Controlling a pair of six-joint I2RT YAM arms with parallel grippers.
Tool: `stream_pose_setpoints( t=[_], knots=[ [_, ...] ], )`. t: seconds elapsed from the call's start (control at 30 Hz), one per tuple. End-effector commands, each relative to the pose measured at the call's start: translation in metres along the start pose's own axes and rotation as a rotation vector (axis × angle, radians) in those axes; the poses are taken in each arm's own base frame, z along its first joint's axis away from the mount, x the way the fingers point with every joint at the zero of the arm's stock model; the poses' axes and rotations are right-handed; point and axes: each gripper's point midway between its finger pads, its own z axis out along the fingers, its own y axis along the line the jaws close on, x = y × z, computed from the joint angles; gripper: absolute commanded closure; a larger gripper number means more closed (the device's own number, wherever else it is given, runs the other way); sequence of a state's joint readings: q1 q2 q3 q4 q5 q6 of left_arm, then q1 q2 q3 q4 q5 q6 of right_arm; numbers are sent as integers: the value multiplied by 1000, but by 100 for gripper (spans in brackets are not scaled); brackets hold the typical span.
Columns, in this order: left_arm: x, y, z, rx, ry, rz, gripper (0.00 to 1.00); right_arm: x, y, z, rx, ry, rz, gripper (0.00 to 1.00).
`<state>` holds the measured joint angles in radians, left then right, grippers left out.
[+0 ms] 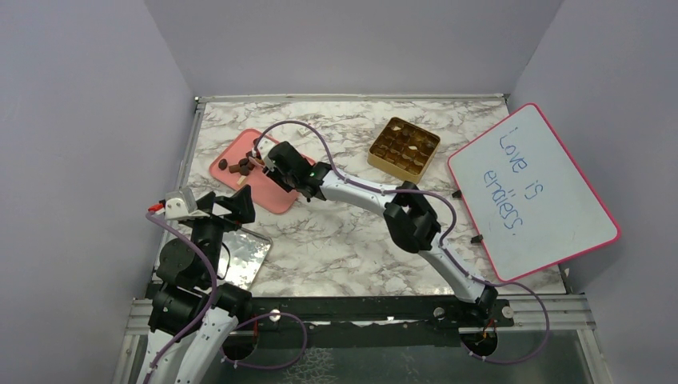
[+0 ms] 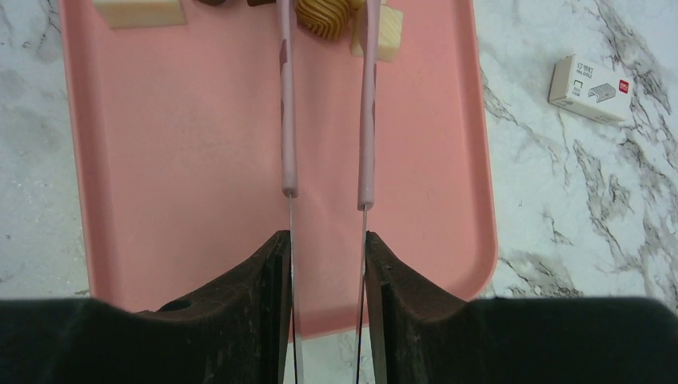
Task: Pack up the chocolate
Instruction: Pick up the fake chocolate from the plate.
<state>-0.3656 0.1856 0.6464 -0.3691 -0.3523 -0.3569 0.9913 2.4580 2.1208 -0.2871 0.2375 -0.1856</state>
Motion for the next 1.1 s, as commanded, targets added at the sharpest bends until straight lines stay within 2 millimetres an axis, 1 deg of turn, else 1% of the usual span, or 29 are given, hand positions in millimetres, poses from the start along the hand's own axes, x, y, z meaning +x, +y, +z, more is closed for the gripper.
stream_pose_setpoints(
  t=[0.0, 0.1, 0.23, 0.4, 0.5, 0.6, 0.9, 1.07],
  knots=[
    [-6, 3, -3, -11, -25, -9, 1, 1, -6, 3, 33, 13, -6, 60],
    [-6, 3, -3, -13, -25, -9, 1, 2, -7, 4, 39, 17, -6, 61],
    [-6, 3, -3, -13, -24, -9, 1, 0, -7, 2, 35, 11, -4, 65],
    [-6, 3, -3, -13, -25, -9, 1, -7, -8, -7, 23, -6, 10, 68],
    [-6, 3, -3, -12, -23, -8, 1, -14, -8, -16, 9, -22, 25, 69],
    [-5, 2, -2, -11, -18, -6, 1, -21, -4, -27, -32, -38, 35, 71],
    [-2, 1, 0, -9, -7, -3, 1, -26, 0, -61, -94, -41, 74, 71],
    [-1, 1, 0, -10, -3, -4, 1, -27, -6, -85, -89, -42, 92, 71]
  ],
)
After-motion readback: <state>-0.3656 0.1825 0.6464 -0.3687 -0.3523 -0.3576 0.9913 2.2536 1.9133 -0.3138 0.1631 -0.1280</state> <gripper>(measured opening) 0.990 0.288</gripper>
